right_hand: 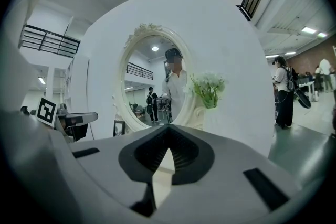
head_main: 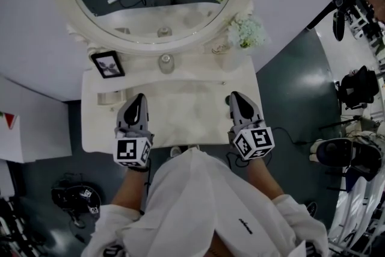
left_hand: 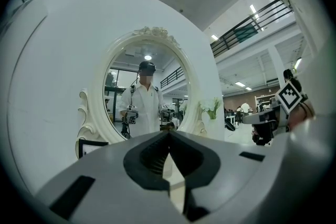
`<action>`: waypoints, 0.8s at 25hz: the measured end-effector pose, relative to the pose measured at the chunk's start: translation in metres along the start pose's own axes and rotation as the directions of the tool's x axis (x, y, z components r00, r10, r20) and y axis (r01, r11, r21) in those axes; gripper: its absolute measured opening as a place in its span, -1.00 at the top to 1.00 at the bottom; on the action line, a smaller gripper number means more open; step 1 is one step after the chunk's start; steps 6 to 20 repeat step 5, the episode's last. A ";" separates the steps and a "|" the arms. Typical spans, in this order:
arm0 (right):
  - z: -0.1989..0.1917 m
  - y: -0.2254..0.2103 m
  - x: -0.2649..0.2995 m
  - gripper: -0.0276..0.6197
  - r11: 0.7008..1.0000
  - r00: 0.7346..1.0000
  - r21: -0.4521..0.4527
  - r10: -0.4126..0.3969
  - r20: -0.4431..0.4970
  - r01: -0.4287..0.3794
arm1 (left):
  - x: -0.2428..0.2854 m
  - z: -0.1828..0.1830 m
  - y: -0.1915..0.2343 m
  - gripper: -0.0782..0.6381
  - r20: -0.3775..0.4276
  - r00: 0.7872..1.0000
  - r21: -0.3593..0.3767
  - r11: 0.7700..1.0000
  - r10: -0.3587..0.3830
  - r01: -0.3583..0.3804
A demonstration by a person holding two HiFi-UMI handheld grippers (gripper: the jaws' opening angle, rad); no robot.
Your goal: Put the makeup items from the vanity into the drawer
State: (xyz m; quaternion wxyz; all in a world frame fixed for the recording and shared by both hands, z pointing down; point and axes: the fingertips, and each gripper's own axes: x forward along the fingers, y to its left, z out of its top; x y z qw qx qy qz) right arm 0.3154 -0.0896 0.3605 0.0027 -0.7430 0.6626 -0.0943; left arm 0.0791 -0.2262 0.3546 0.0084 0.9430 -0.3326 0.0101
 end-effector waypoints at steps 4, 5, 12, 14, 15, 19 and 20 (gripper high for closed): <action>-0.001 0.000 0.003 0.86 1.000 1.000 0.003 0.003 -0.001 -0.003 | 0.003 -0.003 0.001 0.70 -0.005 1.000 0.002 1.000 -0.002 0.002; -0.001 0.001 0.004 0.86 1.000 1.000 0.003 0.004 -0.002 -0.004 | 0.004 -0.003 0.001 0.70 -0.005 1.000 0.002 1.000 -0.003 0.003; -0.001 0.001 0.004 0.86 1.000 1.000 0.003 0.004 -0.002 -0.004 | 0.004 -0.003 0.001 0.70 -0.005 1.000 0.002 1.000 -0.003 0.003; -0.001 0.001 0.004 0.86 1.000 1.000 0.003 0.004 -0.002 -0.004 | 0.004 -0.003 0.001 0.70 -0.005 1.000 0.002 1.000 -0.003 0.003; -0.001 0.001 0.004 0.86 1.000 1.000 0.003 0.004 -0.002 -0.004 | 0.004 -0.003 0.001 0.70 -0.005 1.000 0.002 1.000 -0.003 0.003; -0.001 0.001 0.004 0.86 1.000 1.000 0.003 0.004 -0.002 -0.004 | 0.004 -0.003 0.001 0.70 -0.005 1.000 0.002 1.000 -0.003 0.003; -0.001 0.001 0.004 0.86 1.000 1.000 0.003 0.004 -0.002 -0.004 | 0.004 -0.003 0.001 0.70 -0.005 1.000 0.002 1.000 -0.003 0.003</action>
